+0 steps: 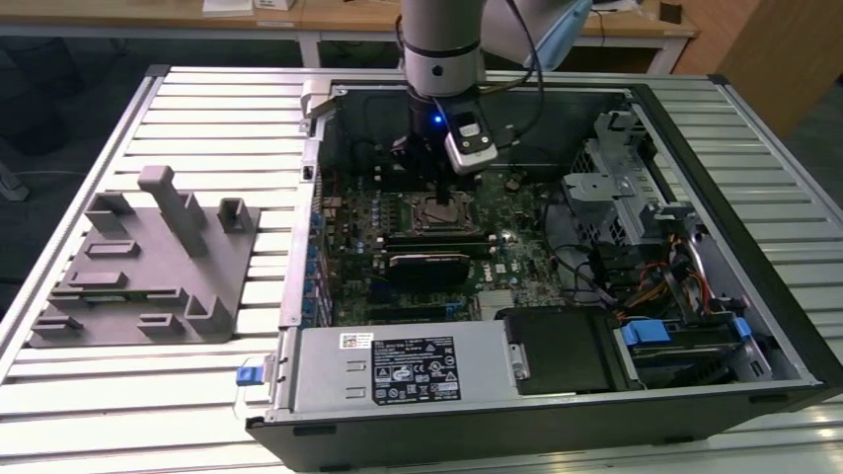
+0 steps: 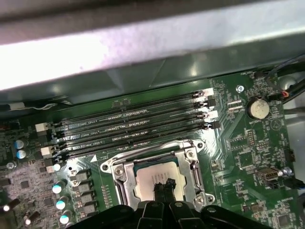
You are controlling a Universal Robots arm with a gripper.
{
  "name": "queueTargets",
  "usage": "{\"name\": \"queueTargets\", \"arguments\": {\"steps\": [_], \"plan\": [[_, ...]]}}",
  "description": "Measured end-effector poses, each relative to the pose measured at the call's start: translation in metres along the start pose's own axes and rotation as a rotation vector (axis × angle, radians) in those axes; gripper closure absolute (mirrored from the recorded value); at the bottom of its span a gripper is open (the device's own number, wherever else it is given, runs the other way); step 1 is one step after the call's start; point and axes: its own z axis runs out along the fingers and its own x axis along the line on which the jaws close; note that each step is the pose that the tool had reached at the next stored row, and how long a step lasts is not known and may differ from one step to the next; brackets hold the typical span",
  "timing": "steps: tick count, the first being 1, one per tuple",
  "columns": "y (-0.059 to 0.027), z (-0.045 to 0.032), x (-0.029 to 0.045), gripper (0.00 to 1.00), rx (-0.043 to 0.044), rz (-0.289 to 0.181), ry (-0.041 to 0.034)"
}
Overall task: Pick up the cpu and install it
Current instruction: 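Install the second cpu locking lever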
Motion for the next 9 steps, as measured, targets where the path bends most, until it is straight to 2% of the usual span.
{"name": "queueTargets", "arguments": {"steps": [5,7,9], "plan": [[-0.0003,-0.0169,-0.0016,0.89,0.0000,0.000,0.0000],[-0.0003,-0.0205,-0.0019,0.89,0.0002,0.000,0.0001],[-0.0003,-0.0206,-0.0019,0.89,-0.0001,0.000,0.0000]]}}
